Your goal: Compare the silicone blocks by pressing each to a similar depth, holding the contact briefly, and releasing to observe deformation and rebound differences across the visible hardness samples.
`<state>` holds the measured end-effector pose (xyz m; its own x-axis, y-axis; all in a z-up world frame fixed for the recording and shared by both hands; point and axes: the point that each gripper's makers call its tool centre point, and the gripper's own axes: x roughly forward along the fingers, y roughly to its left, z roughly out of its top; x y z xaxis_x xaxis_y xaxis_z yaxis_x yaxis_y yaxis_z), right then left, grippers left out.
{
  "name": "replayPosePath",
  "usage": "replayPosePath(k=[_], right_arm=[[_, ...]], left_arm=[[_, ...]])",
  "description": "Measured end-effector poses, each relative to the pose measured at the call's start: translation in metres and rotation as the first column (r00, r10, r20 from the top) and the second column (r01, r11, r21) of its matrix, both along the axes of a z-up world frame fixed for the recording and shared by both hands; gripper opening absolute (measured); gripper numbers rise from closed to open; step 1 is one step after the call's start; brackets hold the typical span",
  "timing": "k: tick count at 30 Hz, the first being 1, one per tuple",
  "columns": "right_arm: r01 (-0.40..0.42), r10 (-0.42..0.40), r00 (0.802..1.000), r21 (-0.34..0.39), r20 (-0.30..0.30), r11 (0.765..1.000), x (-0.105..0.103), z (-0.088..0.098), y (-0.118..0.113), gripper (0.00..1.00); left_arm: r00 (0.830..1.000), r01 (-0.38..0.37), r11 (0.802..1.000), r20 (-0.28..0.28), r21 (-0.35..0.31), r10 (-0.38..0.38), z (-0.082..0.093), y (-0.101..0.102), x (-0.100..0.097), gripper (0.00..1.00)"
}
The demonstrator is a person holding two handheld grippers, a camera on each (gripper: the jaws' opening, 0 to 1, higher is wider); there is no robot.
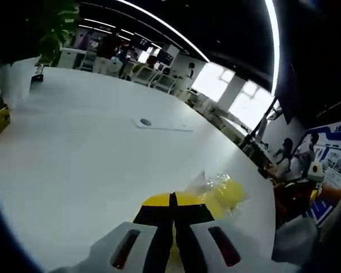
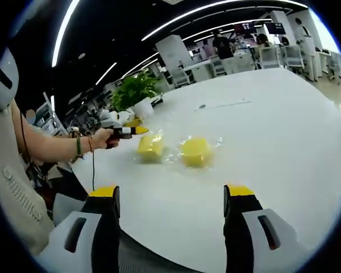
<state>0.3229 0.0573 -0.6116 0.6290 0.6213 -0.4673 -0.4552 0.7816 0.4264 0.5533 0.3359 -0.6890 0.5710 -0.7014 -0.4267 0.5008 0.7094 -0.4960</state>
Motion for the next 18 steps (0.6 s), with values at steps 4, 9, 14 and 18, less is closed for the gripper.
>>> replayPosePath(k=[4,9,14,18], right_arm=[[0.000,0.000,1.000,-0.001,0.000,1.000,0.000,0.000,0.000,0.70],[-0.013,0.013,1.000,-0.008,0.015,1.000,0.002,0.000,0.002,0.70],[-0.036,0.037,0.999,-0.033,0.031,0.999,0.001,-0.004,0.005,0.70],[-0.039,0.039,0.999,-0.023,0.023,0.999,0.001,-0.005,0.009,0.71]], left_arm=[[1.000,-0.011,0.999,-0.014,0.051,0.012,-0.019,0.004,0.007,0.00],[1.000,-0.025,0.996,-0.006,0.087,0.026,-0.028,0.002,0.008,0.00],[1.000,-0.023,0.994,0.012,0.110,0.022,-0.028,0.000,0.012,0.00],[0.998,-0.031,0.994,0.051,0.102,0.026,-0.026,-0.001,0.012,0.00]])
